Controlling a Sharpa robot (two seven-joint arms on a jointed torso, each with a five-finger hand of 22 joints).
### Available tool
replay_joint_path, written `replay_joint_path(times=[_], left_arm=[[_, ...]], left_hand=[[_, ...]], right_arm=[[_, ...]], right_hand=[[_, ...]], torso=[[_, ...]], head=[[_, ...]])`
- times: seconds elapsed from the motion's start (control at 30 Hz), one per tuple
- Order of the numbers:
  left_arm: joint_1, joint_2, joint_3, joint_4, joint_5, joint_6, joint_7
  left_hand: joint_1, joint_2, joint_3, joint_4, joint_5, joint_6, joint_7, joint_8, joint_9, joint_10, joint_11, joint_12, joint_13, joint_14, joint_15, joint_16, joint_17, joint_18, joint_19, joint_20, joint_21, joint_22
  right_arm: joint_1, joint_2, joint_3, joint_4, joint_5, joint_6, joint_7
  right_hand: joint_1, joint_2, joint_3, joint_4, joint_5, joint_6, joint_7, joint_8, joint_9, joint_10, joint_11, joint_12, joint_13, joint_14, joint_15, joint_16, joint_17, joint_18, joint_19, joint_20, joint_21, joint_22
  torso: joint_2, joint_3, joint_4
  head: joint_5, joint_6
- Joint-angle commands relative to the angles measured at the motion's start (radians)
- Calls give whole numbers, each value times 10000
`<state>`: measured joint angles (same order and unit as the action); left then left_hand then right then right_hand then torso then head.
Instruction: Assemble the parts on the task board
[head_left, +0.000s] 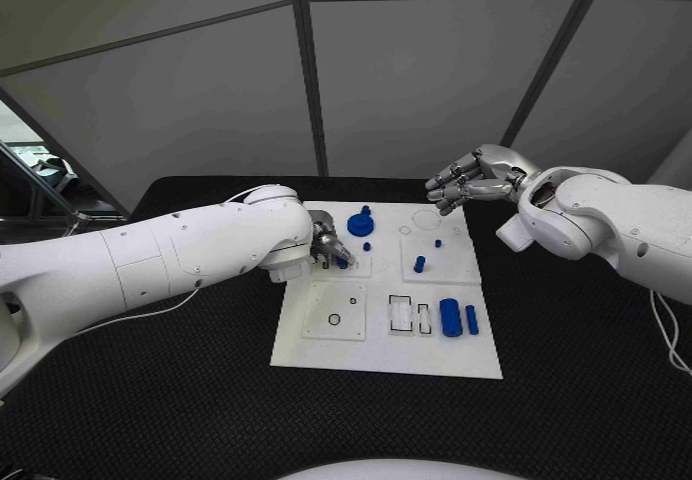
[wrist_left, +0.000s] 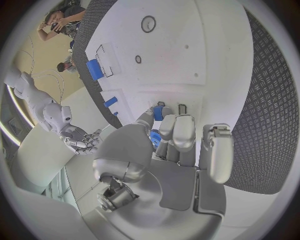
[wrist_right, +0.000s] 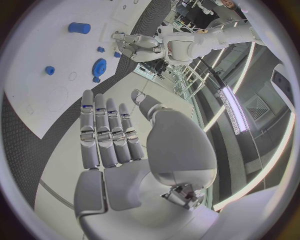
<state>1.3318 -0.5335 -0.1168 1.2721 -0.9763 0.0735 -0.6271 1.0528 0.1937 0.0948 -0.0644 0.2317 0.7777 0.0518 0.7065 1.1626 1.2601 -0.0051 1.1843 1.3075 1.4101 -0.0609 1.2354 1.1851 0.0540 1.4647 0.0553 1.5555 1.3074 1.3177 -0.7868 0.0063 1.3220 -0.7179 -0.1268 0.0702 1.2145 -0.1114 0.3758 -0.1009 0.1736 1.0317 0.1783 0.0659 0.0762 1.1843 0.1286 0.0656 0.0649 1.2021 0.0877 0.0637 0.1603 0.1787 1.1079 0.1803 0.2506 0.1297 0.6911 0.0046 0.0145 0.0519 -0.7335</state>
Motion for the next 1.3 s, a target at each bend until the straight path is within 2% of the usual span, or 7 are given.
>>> replay_joint_path(times=[0.03, 0.17, 0.33, 0.73, 1.3], left_arm=[[-15, -20, -22, -23, -13, -69, -75], [-15, -24, -21, -15, 24, -108, -14], [-15, -26, -19, 10, 79, 33, 23], [-5, -61, -11, 83, 98, 328, -20], [88, -53, 0, 24, 98, 729, -199]], left_hand=[[398, 235, 222, -108, 116, -74, -36, -39, -19, -43, -68, 4, 87, 29, -34, 13, -13, -473, 897, -72, 10, 2379], [691, 469, 473, -286, 316, -147, -12, -55, -24, -66, -53, -17, 61, 28, -28, 4, -22, -477, 906, -71, 17, 2394], [884, 630, 734, -495, 350, -190, 22, -38, -11, -67, -25, -24, 41, 33, -7, 12, -14, -483, 922, -56, 29, 2419], [941, 661, 884, -639, 318, -180, 38, -3, 8, -41, -10, -3, 41, 53, 7, 45, 20, -502, 967, -42, 69, 2489], [971, 664, 1081, -856, 317, -161, 49, 51, 40, 58, -4, 89, 76, 111, 15, 123, 96, -540, 1061, -31, 153, 2633]], right_arm=[[18, -3, 5, 14, -33, 98, 47], [18, -5, 4, 13, -46, 106, 43], [18, -9, 4, 17, -52, 128, 28], [18, -9, 3, 12, -72, 147, 14], [18, 13, 2, -8, -83, 168, 14]], right_hand=[[-36, 72, -78, 2, 60, -70, -5, -34, -15, -46, -9, -40, -7, -46, -6, -26, -10, 25, 46, 56, -49, -10], [-36, 72, -78, 2, 60, -70, -5, -34, -15, -46, -9, -40, -7, -46, -6, -26, -10, 25, 46, 56, -49, -10], [-36, 72, -78, 2, 60, -70, -5, -34, -15, -46, -9, -40, -7, -46, -6, -26, -10, 25, 46, 56, -49, -10], [-36, 72, -78, 2, 60, -70, -5, -34, -15, -46, -9, -40, -7, -46, -6, -26, -10, 25, 46, 56, -49, -10], [-38, 83, -88, -1, 62, -74, -1, -30, -15, -61, -4, -38, -6, -60, -1, -26, -32, 25, 48, 62, -83, -35]], torso=[[0, 1, 1], [2, -1, 2], [4, -3, -6], [5, 1, -1], [4, -2, -6]], head=[[0, 16], [8, 28], [13, 16], [23, 7], [34, -19]])
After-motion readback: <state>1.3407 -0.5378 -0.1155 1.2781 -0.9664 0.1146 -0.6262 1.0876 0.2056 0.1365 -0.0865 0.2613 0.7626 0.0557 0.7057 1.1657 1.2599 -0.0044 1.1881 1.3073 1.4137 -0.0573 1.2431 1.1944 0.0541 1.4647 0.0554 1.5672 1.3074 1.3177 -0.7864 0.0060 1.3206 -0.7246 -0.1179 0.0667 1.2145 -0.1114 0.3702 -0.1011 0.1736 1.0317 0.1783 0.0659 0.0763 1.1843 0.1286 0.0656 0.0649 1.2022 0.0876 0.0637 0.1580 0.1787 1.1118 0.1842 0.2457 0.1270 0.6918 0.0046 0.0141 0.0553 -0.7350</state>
